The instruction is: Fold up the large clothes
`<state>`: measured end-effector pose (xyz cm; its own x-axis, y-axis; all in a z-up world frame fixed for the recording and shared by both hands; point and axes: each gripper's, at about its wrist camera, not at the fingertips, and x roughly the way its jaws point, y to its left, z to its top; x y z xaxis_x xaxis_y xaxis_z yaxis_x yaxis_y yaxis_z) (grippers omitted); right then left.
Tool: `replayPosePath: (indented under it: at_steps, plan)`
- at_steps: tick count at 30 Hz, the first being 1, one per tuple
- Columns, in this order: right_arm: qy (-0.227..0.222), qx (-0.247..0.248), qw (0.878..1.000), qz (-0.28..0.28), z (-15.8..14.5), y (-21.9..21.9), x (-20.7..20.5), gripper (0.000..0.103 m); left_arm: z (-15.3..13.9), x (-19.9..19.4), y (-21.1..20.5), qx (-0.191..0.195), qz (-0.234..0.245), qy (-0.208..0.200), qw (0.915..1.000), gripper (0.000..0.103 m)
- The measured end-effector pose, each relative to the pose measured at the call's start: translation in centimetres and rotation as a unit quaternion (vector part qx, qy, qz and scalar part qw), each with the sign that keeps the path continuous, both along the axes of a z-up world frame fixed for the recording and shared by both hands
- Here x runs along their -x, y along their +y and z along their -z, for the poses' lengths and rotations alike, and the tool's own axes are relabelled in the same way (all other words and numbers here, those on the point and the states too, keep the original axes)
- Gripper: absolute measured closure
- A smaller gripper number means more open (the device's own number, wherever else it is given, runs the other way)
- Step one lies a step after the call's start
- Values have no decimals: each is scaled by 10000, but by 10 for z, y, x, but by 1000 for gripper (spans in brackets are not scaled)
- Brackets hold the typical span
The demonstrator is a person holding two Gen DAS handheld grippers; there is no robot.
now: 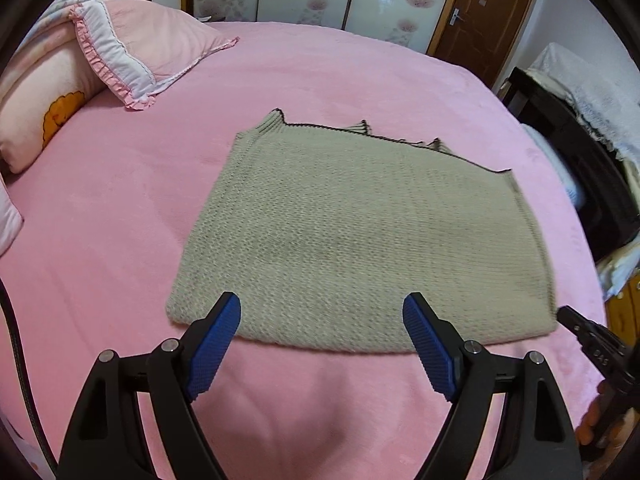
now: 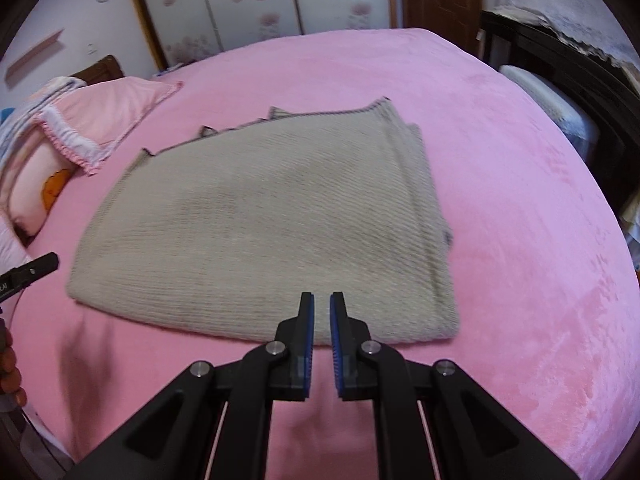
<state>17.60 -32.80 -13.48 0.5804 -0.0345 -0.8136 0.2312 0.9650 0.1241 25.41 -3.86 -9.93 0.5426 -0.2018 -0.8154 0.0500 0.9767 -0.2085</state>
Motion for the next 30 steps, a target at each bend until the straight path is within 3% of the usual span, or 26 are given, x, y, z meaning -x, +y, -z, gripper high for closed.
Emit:
replayPosePath:
  at_steps: [7, 13, 17, 23, 27, 30]
  plan:
    - [-328, 69, 9984, -453, -24, 33, -15, 95, 4, 10, 18, 599, -78, 100, 9981, 21]
    - [-607, 118, 9958, -670, -36, 57, -36, 95, 39, 11, 41, 1331, -354, 263, 9901, 21]
    - [-740, 171, 9946, -710, -33, 70, -53, 95, 76, 12, 60, 2221, -710, 449, 9714, 21]
    - [-723, 181, 9947, -711, -12, 81, -72, 95, 123, 4, 71, 2999, -1077, 541, 9463, 21]
    - [-577, 67, 9957, -725, 8, 84, -78, 95, 147, -8, 74, 3331, -1273, 353, 9336, 21]
    - [-496, -18, 9961, -727, 22, 84, -80, 95, 154, -16, 73, 3457, -1352, 103, 9285, 21]
